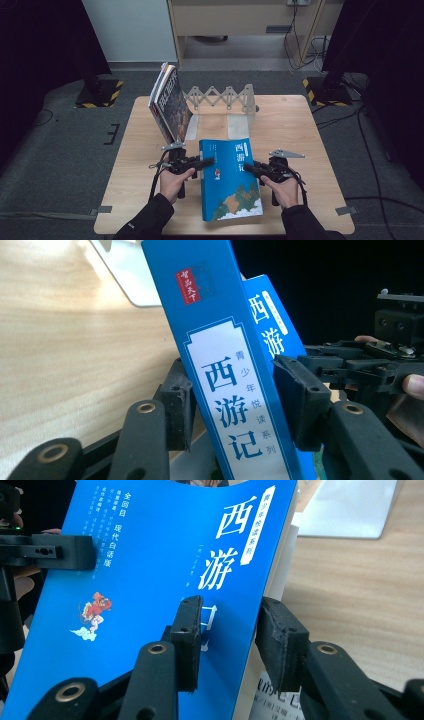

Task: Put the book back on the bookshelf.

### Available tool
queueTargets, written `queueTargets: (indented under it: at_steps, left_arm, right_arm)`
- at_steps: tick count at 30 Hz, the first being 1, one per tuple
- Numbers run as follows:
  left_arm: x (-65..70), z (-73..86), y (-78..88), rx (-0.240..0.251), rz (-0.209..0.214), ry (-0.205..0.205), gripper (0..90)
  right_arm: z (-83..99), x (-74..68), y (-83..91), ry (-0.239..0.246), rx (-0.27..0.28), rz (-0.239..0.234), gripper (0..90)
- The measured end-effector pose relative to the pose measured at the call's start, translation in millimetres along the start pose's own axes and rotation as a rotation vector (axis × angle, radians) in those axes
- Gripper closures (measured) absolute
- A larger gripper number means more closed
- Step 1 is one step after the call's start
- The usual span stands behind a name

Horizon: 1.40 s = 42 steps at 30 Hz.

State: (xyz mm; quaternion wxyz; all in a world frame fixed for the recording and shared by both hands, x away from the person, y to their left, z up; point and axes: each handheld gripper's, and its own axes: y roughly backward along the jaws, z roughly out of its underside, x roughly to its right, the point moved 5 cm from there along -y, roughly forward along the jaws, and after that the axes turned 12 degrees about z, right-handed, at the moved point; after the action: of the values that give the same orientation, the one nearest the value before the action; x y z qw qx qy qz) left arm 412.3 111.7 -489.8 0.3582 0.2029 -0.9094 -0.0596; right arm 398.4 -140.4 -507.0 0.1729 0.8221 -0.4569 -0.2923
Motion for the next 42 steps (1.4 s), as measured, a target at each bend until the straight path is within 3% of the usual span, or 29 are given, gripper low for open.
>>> queueTargets:
  at_steps: [15,24,29,37,42]
  left_arm:
    - [16.2,-28.1,5.8,0.076,0.029,-0.089,57.9]
    - [38.7,-41.2,8.8,0.087,0.033,-0.205,60.0]
    - [42.8,-38.9,9.7,0.089,0.034,-0.227,59.9]
    - [40.0,-40.0,2.7,0.076,0.074,-0.21,57.3]
    - [40.6,-43.7,-3.4,0.049,0.054,-0.217,57.4]
  right_arm:
    - [-23.6,-1.3,6.3,-0.005,0.13,-0.018,68.3]
    - [-34.2,-1.8,13.3,-0.005,0.186,-0.023,69.7]
    - [-33.9,-2.4,17.3,0.004,0.192,-0.029,69.9]
    - [-32.2,-2.2,16.8,0.027,0.203,-0.051,70.0]
    - [-32.0,-5.3,17.9,0.041,0.213,-0.072,70.1]
